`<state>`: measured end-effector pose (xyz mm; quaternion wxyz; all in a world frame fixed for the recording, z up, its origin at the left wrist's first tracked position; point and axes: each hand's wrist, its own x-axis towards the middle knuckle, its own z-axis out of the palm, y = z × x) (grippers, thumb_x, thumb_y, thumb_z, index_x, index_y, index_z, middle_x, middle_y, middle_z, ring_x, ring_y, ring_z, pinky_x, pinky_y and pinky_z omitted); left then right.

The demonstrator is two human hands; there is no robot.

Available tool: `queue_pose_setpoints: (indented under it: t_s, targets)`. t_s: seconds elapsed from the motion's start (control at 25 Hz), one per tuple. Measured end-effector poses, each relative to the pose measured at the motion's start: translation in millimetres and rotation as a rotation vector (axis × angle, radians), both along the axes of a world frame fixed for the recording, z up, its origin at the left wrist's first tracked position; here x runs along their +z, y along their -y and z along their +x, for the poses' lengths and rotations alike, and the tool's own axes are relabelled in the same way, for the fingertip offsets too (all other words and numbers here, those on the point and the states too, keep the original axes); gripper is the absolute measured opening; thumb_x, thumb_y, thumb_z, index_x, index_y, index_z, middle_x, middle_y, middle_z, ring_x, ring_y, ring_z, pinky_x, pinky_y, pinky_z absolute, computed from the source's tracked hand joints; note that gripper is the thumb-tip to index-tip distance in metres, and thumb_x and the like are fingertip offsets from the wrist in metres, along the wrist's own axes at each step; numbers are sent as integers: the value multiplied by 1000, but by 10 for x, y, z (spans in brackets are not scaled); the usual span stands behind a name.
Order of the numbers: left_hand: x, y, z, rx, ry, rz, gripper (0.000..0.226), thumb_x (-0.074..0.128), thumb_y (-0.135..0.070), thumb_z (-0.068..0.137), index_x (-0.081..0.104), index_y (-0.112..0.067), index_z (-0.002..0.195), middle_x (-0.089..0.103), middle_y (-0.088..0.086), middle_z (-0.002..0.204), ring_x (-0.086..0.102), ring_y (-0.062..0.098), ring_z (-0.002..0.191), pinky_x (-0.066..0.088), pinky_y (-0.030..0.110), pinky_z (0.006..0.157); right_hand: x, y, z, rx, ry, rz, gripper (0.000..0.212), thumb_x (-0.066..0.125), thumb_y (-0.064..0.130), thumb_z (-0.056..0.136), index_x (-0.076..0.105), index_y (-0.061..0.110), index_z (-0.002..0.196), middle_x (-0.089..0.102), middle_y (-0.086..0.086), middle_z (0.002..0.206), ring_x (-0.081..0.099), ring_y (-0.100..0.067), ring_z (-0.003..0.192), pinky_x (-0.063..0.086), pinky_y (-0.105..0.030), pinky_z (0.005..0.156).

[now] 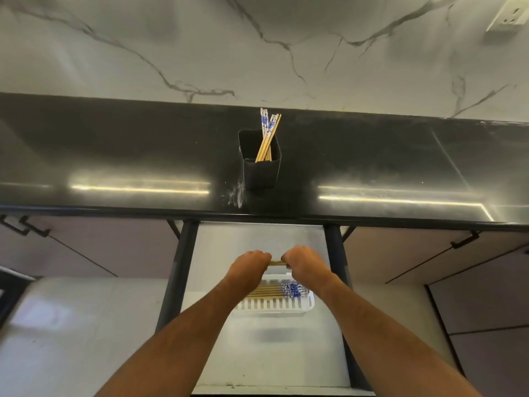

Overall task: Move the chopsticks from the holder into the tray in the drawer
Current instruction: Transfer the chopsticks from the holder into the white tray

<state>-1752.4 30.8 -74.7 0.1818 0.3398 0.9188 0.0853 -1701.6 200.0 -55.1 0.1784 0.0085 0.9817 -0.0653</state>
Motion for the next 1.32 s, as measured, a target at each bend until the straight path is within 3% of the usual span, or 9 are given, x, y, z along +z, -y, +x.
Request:
queue_pose_setpoints:
  t_s: [0.28,0.48,0.72,0.88,1.16,1.32]
  targets:
    - [-626,250,405,132,99,16,22,51,-4,98,68,-9,111,69,13,111,65,33,103,54,41,89,-678,17,336,54,85,25,22,64,10,96,71,16,115,73,-8,104,71,-28,92,60,-36,83]
    - [-850,249,449,215,170,27,21,50,2,97,68,-2,108,68,18,111,63,37,105,53,43,91,-952,52,444,-5,88,-38,22,50,1,96,71,3,102,70,-19,101,67,-38,96,56,-45,83]
    - [-996,326,420,276,206,10,20,50,2,98,66,-3,107,68,18,110,64,36,103,51,39,86,-1068,167,374,-52,125,-154,29,47,0,99,71,7,113,73,-14,114,68,-32,107,54,-38,96]
    - [-1025,315,414,240,220,4,21,52,2,97,66,-5,111,68,17,111,64,36,103,54,43,89,-1198,167,427,-35,180,-128,25,55,5,99,71,8,117,72,-13,118,68,-29,110,54,-36,101]
    - [-1087,310,394,253,157,42,26,52,6,95,63,-4,116,66,17,115,61,36,106,51,44,92,-1213,152,390,-117,67,-153,23,60,15,100,72,12,119,72,-5,118,68,-23,109,52,-30,103]
    - [-1120,327,384,265,162,29,27,50,5,97,62,-5,118,64,17,118,60,36,108,51,44,93,-1255,145,413,-166,98,-146,18,55,4,98,72,2,104,71,-17,103,68,-34,100,56,-44,90]
